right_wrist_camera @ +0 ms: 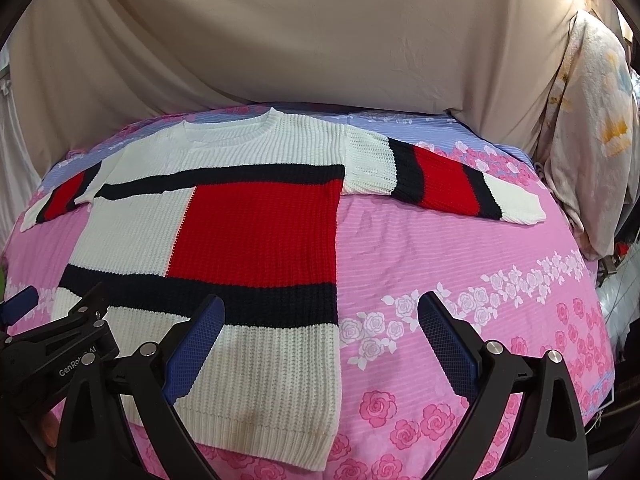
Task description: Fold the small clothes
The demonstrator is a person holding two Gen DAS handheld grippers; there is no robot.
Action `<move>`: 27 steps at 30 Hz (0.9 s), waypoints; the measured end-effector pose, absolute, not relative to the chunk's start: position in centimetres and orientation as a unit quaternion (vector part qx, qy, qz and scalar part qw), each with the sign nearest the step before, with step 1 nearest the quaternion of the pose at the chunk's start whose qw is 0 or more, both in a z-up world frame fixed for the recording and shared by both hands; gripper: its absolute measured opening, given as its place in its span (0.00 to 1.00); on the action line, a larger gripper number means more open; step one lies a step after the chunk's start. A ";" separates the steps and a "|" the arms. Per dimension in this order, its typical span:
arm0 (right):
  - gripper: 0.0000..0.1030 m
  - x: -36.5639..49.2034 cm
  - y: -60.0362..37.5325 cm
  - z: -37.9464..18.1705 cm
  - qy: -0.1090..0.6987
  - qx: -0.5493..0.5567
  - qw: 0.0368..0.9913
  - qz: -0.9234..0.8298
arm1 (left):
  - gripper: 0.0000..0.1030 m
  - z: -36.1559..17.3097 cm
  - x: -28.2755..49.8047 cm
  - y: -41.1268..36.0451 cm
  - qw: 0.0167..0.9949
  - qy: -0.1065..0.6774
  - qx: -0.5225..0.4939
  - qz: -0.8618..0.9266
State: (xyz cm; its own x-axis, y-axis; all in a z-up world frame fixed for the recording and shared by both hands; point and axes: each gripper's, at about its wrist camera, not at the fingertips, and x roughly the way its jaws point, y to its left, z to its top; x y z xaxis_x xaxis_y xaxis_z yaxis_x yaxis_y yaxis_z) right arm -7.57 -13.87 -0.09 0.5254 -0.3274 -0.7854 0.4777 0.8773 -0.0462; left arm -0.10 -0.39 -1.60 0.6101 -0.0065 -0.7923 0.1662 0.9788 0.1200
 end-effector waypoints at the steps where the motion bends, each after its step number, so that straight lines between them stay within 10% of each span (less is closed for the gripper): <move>1: 0.93 -7.5 -13.9 -0.1 0.429 0.088 0.869 -0.232 | 0.94 -1.6 -0.1 -0.4 0.892 0.439 0.091 -0.048; 27: 0.93 -7.1 -13.8 -0.1 0.428 0.087 0.871 -0.224 | 0.94 -1.3 0.2 -0.3 0.894 0.437 0.090 -0.041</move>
State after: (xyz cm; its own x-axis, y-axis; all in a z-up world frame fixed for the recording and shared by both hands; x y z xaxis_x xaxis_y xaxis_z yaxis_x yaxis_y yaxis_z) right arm -7.10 -13.81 -0.09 0.5334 -0.3151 -0.7850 0.4642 0.8849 -0.0397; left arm 0.18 -0.28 -1.32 0.6156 0.0057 -0.7880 0.1510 0.9806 0.1251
